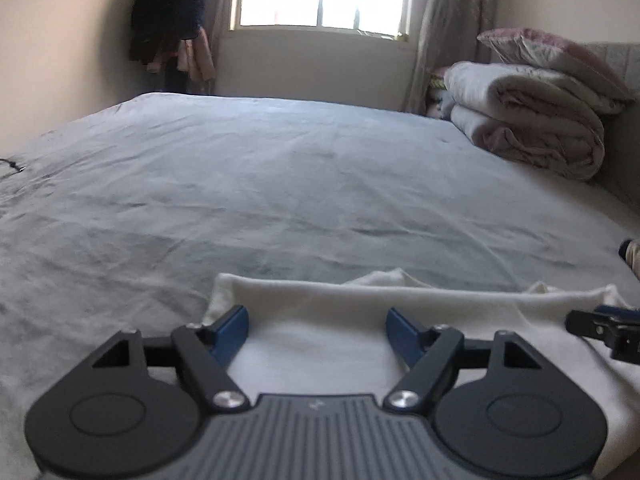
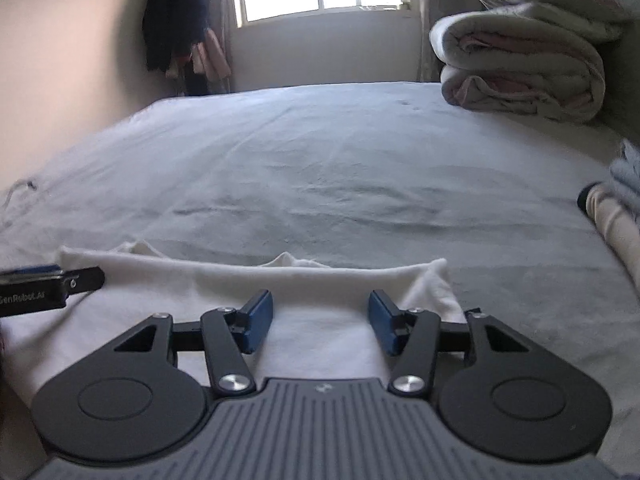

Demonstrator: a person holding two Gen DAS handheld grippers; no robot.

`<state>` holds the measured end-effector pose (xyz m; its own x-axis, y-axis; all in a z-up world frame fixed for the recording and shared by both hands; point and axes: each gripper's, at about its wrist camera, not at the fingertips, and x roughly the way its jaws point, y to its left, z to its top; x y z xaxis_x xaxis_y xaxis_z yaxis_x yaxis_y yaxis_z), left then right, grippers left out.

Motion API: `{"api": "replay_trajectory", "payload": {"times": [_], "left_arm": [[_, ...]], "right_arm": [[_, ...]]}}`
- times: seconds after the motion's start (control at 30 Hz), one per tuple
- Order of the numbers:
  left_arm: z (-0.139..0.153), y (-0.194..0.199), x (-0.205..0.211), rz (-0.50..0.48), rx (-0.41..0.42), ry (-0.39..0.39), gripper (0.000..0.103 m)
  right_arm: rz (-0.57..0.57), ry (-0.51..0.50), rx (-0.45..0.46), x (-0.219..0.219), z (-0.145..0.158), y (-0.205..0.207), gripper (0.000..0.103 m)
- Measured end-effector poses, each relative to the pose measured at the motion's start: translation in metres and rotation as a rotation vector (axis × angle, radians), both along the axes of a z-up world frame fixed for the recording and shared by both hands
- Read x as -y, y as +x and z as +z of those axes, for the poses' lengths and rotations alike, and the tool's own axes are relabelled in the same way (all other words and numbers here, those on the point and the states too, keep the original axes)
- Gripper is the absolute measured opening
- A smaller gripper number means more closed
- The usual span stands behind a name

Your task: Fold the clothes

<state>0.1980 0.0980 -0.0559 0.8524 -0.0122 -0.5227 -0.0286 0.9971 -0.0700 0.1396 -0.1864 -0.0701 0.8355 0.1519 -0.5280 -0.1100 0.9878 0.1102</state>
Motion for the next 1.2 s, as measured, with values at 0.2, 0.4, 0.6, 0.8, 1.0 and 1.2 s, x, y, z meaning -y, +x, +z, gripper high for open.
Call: {"api": "replay_trajectory", "payload": {"times": [0.2, 0.4, 0.6, 0.8, 1.0, 1.2], "left_arm": [[0.010, -0.015, -0.015, 0.029, 0.002, 0.032, 0.082], [0.020, -0.031, -0.033, 0.061, -0.040, 0.020, 0.083], [0.024, -0.040, -0.052, 0.043, -0.116, -0.083, 0.083], [0.015, -0.038, -0.065, 0.012, -0.236, -0.257, 0.083], [0.003, -0.032, -0.091, -0.053, -0.315, -0.501, 0.079], [-0.007, -0.019, -0.087, -0.094, -0.332, -0.538, 0.077]], "right_arm": [[-0.044, 0.000, -0.018, 0.018, 0.010, 0.003, 0.053], [-0.037, -0.003, -0.023, 0.026, 0.027, -0.009, 0.060], [-0.072, 0.014, -0.054, 0.043, 0.033, -0.016, 0.061], [-0.063, 0.194, -0.174, 0.074, 0.022, -0.022, 0.061], [0.006, 0.435, -0.331, 0.109, 0.007, -0.018, 0.056], [0.045, 0.671, -0.419, 0.121, -0.010, -0.004, 0.055]]}}
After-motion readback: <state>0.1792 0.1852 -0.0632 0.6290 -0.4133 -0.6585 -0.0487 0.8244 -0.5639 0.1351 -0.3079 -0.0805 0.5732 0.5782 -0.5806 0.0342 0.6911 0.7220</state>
